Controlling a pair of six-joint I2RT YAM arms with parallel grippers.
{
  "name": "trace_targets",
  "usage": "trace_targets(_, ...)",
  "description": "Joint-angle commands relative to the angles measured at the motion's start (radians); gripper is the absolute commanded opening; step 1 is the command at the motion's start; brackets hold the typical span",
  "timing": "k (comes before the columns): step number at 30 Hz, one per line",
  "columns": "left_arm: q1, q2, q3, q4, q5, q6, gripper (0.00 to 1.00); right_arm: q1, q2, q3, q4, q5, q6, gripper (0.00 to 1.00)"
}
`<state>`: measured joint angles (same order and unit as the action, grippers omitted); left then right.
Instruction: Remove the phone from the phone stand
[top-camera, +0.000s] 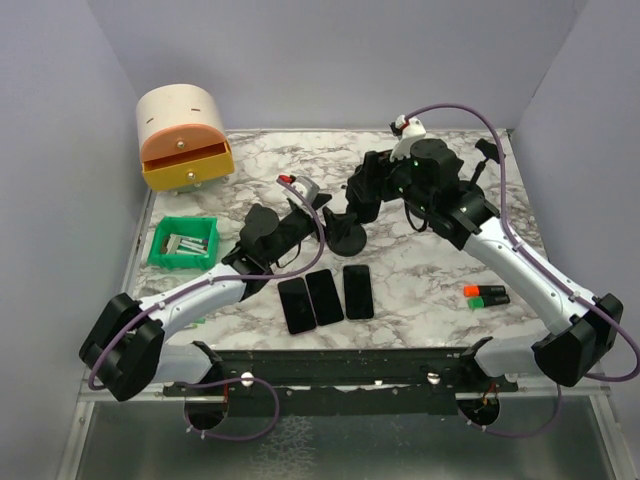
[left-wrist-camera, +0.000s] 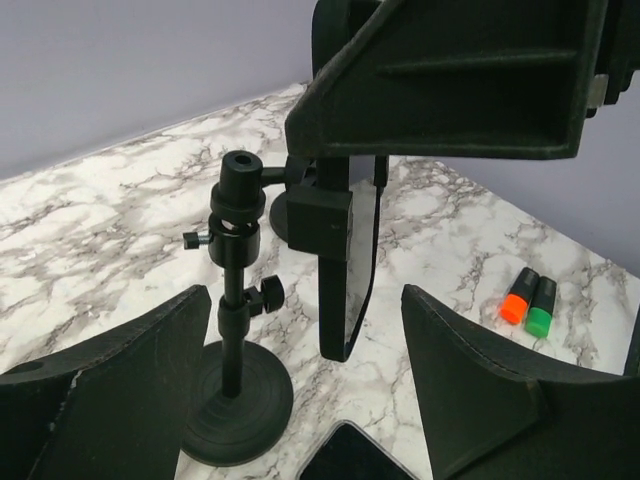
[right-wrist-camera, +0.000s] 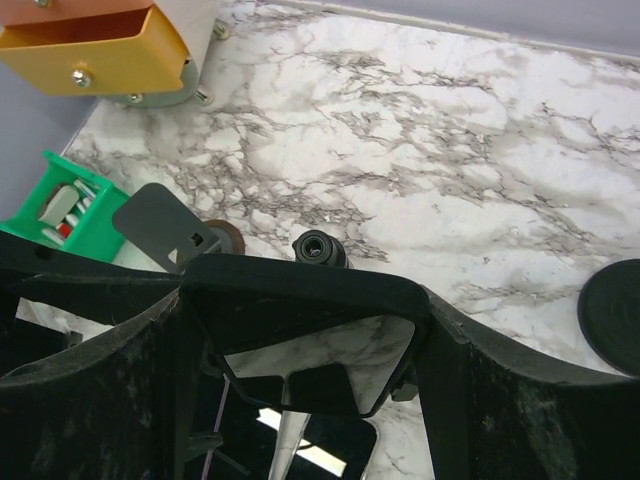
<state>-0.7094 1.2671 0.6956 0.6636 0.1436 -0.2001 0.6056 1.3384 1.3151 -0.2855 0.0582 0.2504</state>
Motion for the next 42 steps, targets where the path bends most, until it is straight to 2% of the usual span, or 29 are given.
trace_targets(1,-0.002,0.024,0.062,0.000,0.022,0.056,0.76,0.012,0.002,0.053,-0.064,0.114,-0.085,0.03)
trace_targets(4,-0.001,0.045,0.089,-0.004,0.040,0.067,0.73,0.024,0.006,0.064,-0.078,0.119,-0.087,0.00)
trace_targets(17,0.005,0.119,0.161,-0.030,0.018,0.065,0.60,0.031,0.013,0.090,-0.089,0.082,-0.060,0.00)
trace_targets(26,0.010,0.139,0.182,-0.030,0.054,0.070,0.30,0.034,0.006,0.075,-0.084,0.081,-0.060,0.00)
trace_targets(31,0.018,0.145,0.180,-0.029,0.059,0.055,0.00,0.034,-0.003,0.061,-0.079,0.103,-0.063,0.00)
trace_targets(35,0.053,0.140,0.142,0.023,0.073,-0.024,0.00,0.034,-0.019,0.036,-0.072,0.159,-0.063,0.00)
trace_targets(42,0.164,0.163,0.062,0.186,0.164,-0.253,0.00,0.033,-0.033,-0.001,-0.066,0.244,-0.050,0.00)
